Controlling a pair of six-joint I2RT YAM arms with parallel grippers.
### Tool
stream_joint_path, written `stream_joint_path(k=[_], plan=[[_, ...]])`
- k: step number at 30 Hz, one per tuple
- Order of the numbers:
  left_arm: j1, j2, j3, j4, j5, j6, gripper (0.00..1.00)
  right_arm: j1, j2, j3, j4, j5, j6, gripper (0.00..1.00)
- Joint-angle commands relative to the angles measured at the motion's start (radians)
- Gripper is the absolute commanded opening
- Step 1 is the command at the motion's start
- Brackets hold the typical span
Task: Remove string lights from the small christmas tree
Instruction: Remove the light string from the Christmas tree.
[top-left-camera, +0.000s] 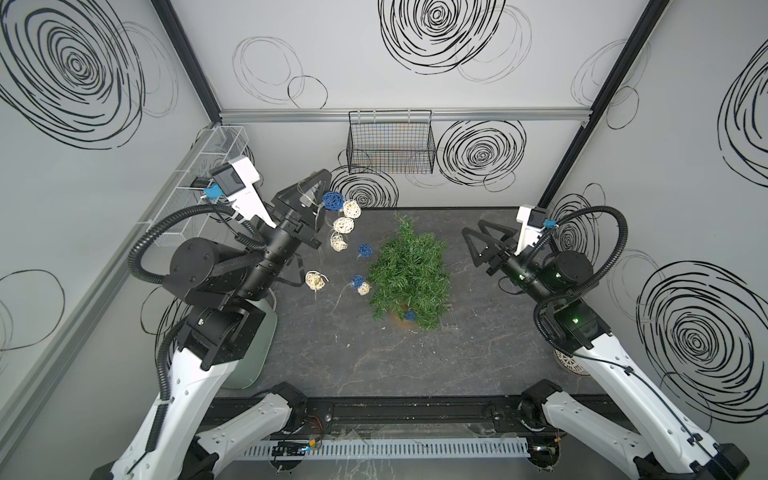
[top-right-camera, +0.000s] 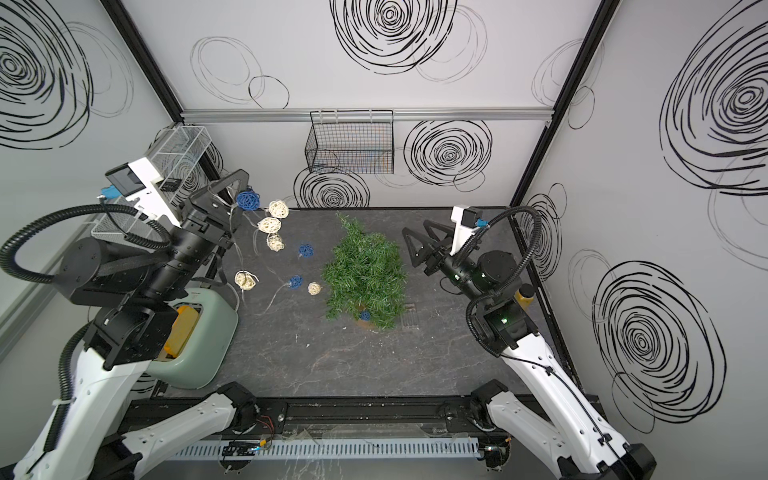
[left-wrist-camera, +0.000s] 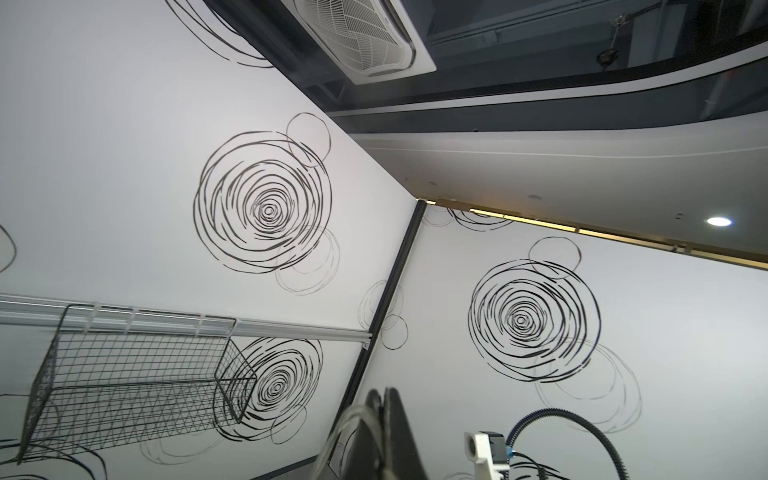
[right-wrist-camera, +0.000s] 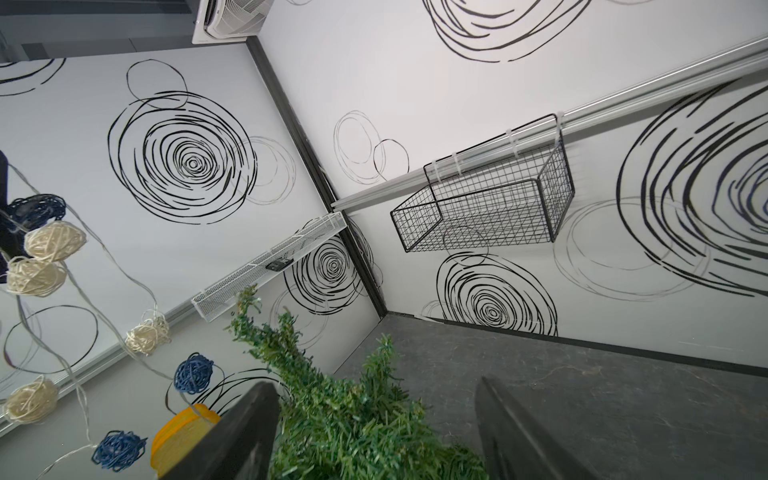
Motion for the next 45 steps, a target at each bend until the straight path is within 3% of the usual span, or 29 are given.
stream_joint_path(k=[1, 11, 15, 20, 29, 45], plan=[[-0.086, -0.039, -0.033, 0.017, -0.046, 0.026, 0.0, 0.045, -0.049, -0.04, -0.012, -0.058, -0.036, 0.79], [-0.421, -0.073, -0.151, 0.034, -0.169, 0.083, 0.0, 0.341, -0.132, -0.234, -0.001, -0.06, -0.221, 0.79], [-0.492, -0.074, -0.154, -0.013, -0.216, 0.128, 0.0, 0.513, -0.09, -0.239, -0.002, 0.051, -0.34, 0.8], [-0.503, -0.099, -0.18, -0.061, -0.158, 0.119, 0.0, 0.653, -0.027, -0.229, 0.053, 0.112, -0.436, 0.81], [-0.503, -0.137, -0.253, -0.132, -0.02, 0.146, 0.0, 0.747, -0.018, -0.233, 0.123, 0.072, -0.502, 0.92], [-0.503, -0.079, -0.327, -0.005, -0.033, 0.056, 0.0, 0.782, 0.112, -0.223, 0.286, 0.037, -0.532, 0.95]])
